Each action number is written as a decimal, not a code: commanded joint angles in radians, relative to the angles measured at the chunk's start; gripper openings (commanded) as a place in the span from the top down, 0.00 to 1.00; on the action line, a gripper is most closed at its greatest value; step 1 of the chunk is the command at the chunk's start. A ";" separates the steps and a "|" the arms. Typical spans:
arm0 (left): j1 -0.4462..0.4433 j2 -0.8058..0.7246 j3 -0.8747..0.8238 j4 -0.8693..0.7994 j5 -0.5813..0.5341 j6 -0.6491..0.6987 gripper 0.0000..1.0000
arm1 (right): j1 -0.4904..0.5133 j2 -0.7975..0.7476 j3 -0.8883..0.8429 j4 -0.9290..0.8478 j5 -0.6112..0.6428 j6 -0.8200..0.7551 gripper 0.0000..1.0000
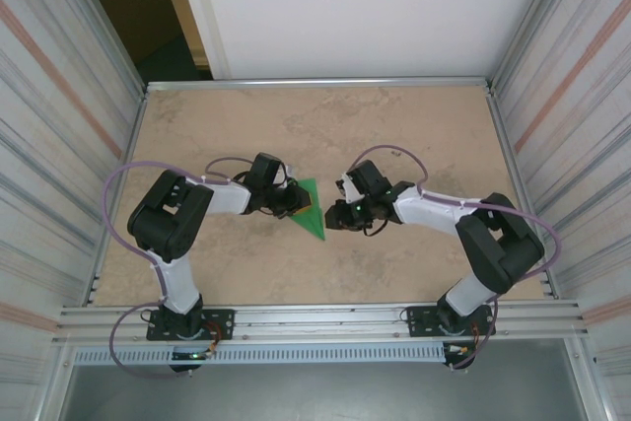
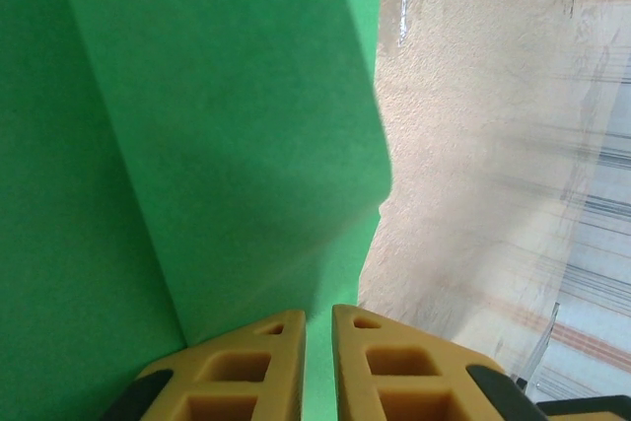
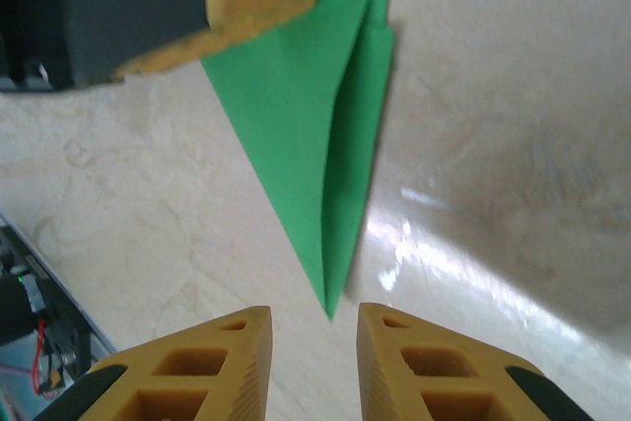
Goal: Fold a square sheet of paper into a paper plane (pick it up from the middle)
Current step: Fourth fold the wing at the center of the table.
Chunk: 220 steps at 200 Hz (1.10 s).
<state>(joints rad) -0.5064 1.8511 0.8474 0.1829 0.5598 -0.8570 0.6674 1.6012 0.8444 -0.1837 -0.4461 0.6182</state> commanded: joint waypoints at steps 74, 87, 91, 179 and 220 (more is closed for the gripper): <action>-0.006 0.062 -0.038 -0.120 -0.072 0.009 0.83 | 0.033 0.231 0.170 0.018 -0.015 -0.013 0.76; -0.006 0.062 -0.038 -0.119 -0.071 0.009 0.83 | 0.034 0.240 0.172 0.020 -0.016 -0.012 0.78; -0.006 0.063 -0.040 -0.119 -0.073 0.008 0.83 | 0.034 0.243 0.171 0.018 -0.017 -0.012 0.79; -0.004 0.056 -0.029 -0.120 -0.065 0.007 0.84 | -0.007 0.299 0.123 0.084 -0.110 0.020 0.90; 0.006 0.017 -0.001 -0.114 -0.037 0.023 0.83 | -0.033 0.305 0.068 0.126 -0.135 0.047 0.93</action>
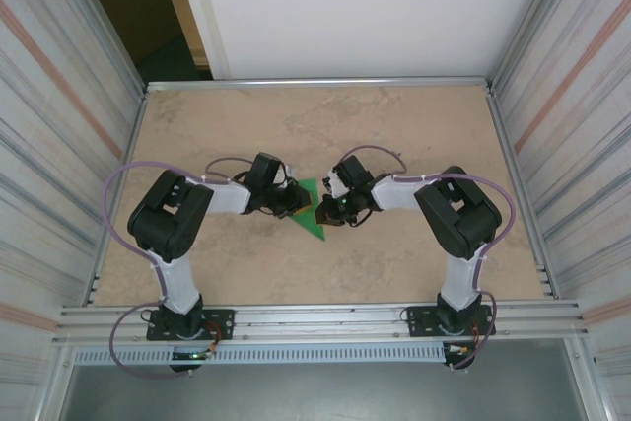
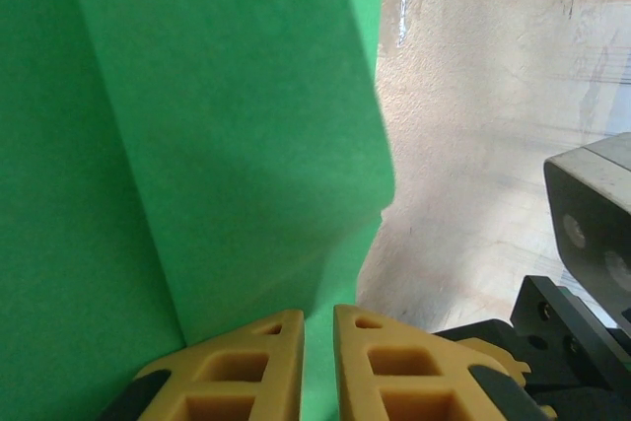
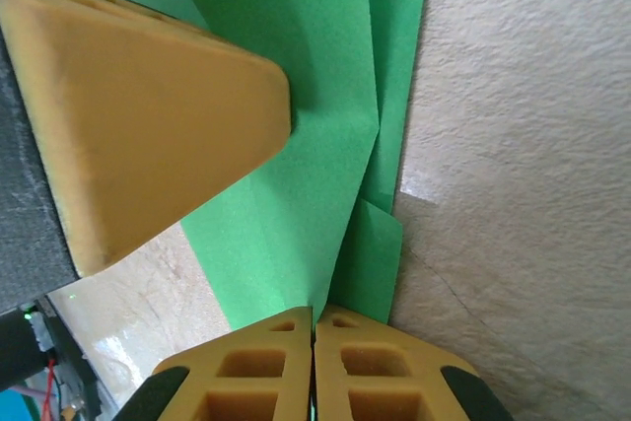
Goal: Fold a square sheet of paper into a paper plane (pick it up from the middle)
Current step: Fourth fold the wing at the center of the table.
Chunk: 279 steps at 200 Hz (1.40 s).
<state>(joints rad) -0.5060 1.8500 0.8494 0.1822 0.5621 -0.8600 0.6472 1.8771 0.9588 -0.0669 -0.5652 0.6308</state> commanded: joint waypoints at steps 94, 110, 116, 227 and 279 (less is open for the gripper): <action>0.079 -0.045 0.035 0.049 0.065 0.127 0.80 | -0.058 0.048 -0.081 0.036 -0.075 0.037 0.99; 0.083 -0.019 0.061 0.040 0.074 0.152 0.82 | -0.058 0.051 -0.080 0.030 -0.075 0.035 0.99; 0.083 -0.008 0.072 0.029 0.070 0.160 0.82 | -0.058 0.051 -0.080 0.029 -0.073 0.033 0.99; 0.084 0.122 0.169 -0.020 0.047 0.194 0.84 | -0.058 0.055 -0.084 0.007 -0.071 0.011 0.99; 0.080 0.127 0.167 -0.097 -0.003 0.171 0.84 | -0.085 0.046 -0.066 -0.087 -0.100 -0.089 0.95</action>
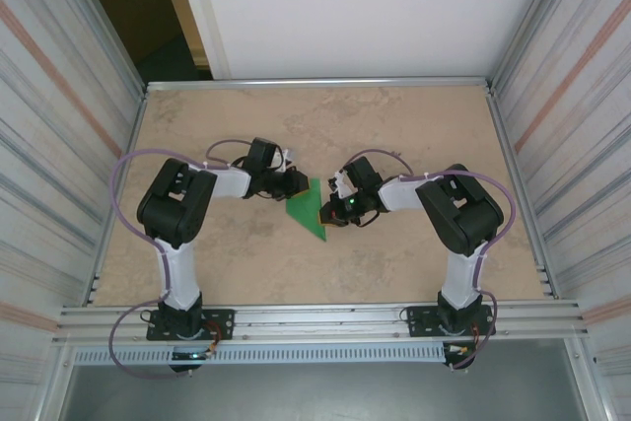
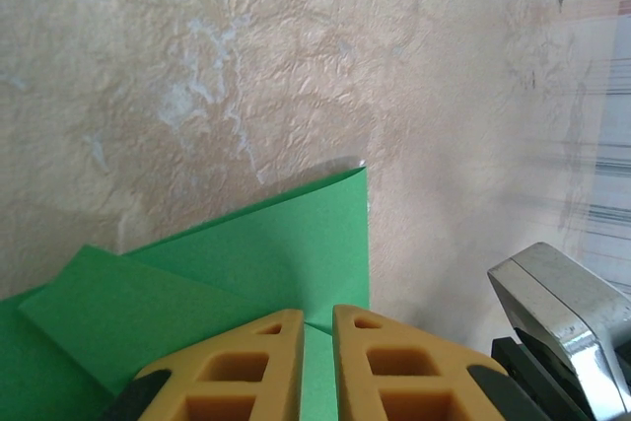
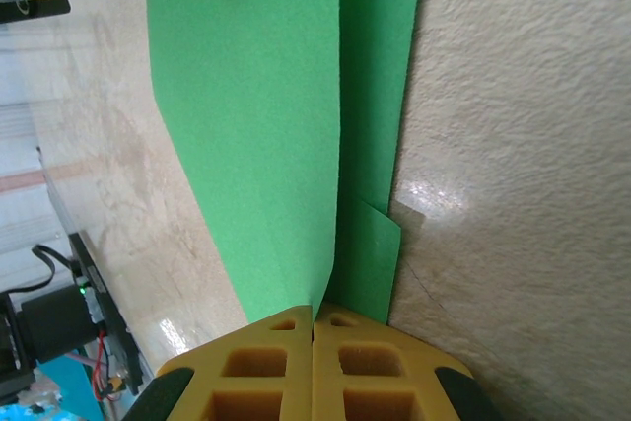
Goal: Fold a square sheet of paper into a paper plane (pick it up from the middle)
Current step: Fourth fold the wing at the center of the table.
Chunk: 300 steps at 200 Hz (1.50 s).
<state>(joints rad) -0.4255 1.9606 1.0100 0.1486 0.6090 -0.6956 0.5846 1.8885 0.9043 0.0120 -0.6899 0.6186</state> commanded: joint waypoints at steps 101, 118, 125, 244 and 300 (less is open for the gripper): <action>-0.017 0.056 0.007 -0.149 -0.169 -0.105 0.84 | -0.017 -0.286 -0.009 -0.219 0.161 -0.008 0.71; -0.021 0.048 -0.002 -0.149 -0.183 -0.127 0.84 | 0.021 -0.239 0.025 -0.226 0.174 -0.007 0.81; -0.023 0.045 -0.004 -0.149 -0.185 -0.131 0.84 | 0.038 -0.215 0.043 -0.226 0.182 -0.004 0.86; -0.028 0.049 0.016 -0.174 -0.177 -0.134 0.84 | 0.050 -0.018 0.082 -0.254 0.225 -0.007 0.96; -0.012 -0.046 0.068 -0.167 -0.114 -0.076 0.79 | 0.020 0.010 0.030 -0.234 0.199 -0.009 0.96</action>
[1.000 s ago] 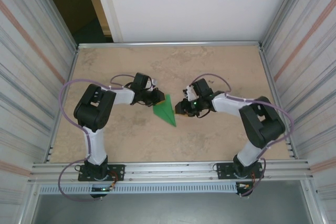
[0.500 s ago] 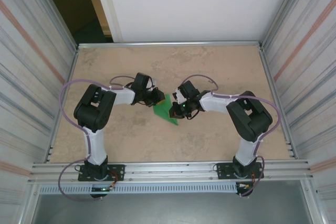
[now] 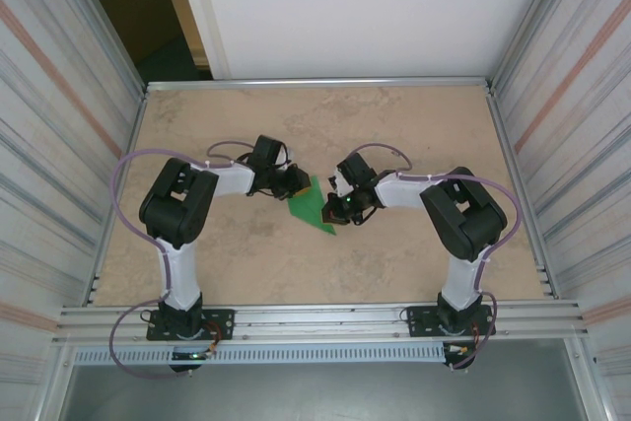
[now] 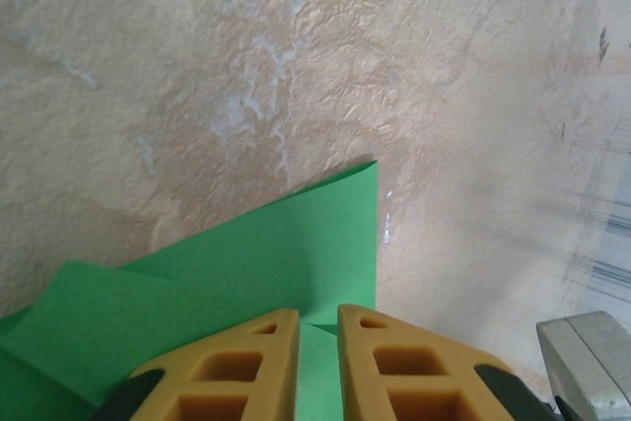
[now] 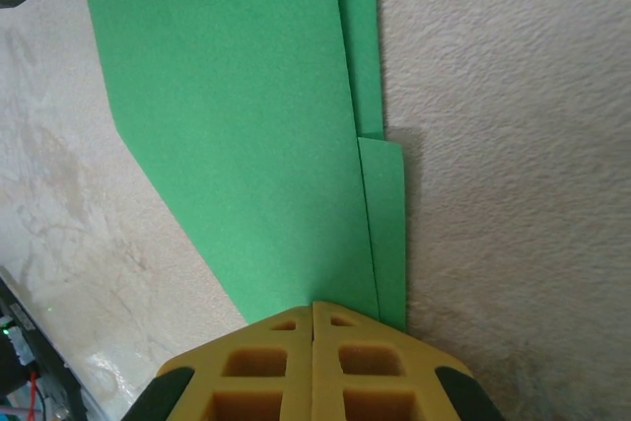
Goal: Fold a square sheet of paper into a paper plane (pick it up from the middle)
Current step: Fourth fold the wing at the center of the table.
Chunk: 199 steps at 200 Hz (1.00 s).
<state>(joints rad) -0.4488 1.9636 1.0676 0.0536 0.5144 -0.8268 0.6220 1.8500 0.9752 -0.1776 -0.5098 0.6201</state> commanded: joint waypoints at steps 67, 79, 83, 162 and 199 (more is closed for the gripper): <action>-0.081 -0.228 -0.128 0.072 0.035 0.118 0.86 | -0.044 0.073 -0.043 -0.070 -0.034 -0.051 0.97; -0.107 -0.205 -0.145 0.084 0.036 0.115 0.89 | -0.045 0.075 -0.042 -0.074 -0.035 -0.050 0.98; -0.114 -0.196 -0.147 0.088 0.039 0.116 0.89 | -0.045 0.076 -0.041 -0.075 -0.034 -0.051 0.98; -0.133 -0.049 -0.139 0.095 0.027 0.122 0.92 | -0.047 0.078 -0.049 -0.085 -0.031 -0.051 0.99; -0.074 -0.027 -0.147 0.075 0.007 0.146 0.91 | -0.048 0.080 -0.050 -0.118 -0.010 -0.070 0.99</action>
<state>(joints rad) -0.5720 1.9015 0.9234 0.1562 0.5606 -0.7284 0.5819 1.8736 0.9630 -0.1539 -0.6071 0.5903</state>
